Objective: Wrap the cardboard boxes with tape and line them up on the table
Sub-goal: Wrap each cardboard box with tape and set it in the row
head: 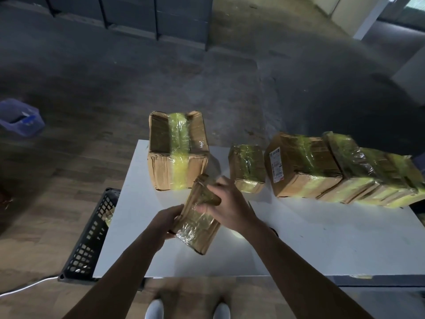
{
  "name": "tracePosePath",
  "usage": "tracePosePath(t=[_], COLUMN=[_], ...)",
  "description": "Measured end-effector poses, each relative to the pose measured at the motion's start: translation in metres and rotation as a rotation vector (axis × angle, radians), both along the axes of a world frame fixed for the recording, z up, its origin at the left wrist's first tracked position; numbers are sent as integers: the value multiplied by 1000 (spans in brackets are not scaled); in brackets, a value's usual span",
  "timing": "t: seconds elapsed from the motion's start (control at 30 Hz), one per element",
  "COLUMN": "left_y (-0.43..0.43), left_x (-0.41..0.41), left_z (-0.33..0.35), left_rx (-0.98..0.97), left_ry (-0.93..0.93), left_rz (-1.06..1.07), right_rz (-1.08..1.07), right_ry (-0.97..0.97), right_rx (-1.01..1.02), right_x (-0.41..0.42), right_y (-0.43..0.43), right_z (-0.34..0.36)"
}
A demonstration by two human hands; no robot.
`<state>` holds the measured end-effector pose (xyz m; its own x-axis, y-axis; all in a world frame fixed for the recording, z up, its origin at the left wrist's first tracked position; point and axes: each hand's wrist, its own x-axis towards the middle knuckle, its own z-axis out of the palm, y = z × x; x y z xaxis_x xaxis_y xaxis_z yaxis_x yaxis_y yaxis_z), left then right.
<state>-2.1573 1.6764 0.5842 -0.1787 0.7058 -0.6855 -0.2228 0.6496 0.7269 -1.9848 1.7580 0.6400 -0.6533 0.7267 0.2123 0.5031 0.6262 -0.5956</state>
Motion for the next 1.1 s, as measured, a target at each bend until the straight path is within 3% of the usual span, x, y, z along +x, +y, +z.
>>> tracePosePath(t=[0.13, 0.23, 0.33, 0.43, 0.53, 0.63, 0.7, 0.77, 0.87, 0.93, 1.1], left_y=[4, 5, 6, 6, 6, 6, 7, 9, 11, 10, 15], left_x=[0, 2, 2, 12, 21, 25, 30, 33, 39, 43, 43], left_z=[2, 0, -7, -11, -23, -31, -34, -33, -32, -33, -36], left_rx=[28, 101, 110, 60, 90, 114, 118, 156, 222, 211, 144], left_ry=[119, -44, -217, -11, 90, 168, 266, 388, 564, 645, 644], left_rz=[8, 3, -57, -181, -90, -12, -4, -5, -22, -15, 37], right_rz=[222, 240, 364, 380, 242, -93, -215, -215, -231, -278, -404], right_ry=[-51, -50, -171, -220, -214, -183, -276, -331, -206, -143, -7], right_rx=[122, 94, 156, 8, 34, -9, 12, -57, -310, -357, -414], right_x=[-8, -12, -7, 2, 4, 1, 0, -3, -8, -12, -20], right_y=[-17, -23, -23, -29, -31, -26, -21, -14, -8, -12, -15], right_z=[-7, -11, -21, -33, -48, -56, -60, -63, -69, -75, -80])
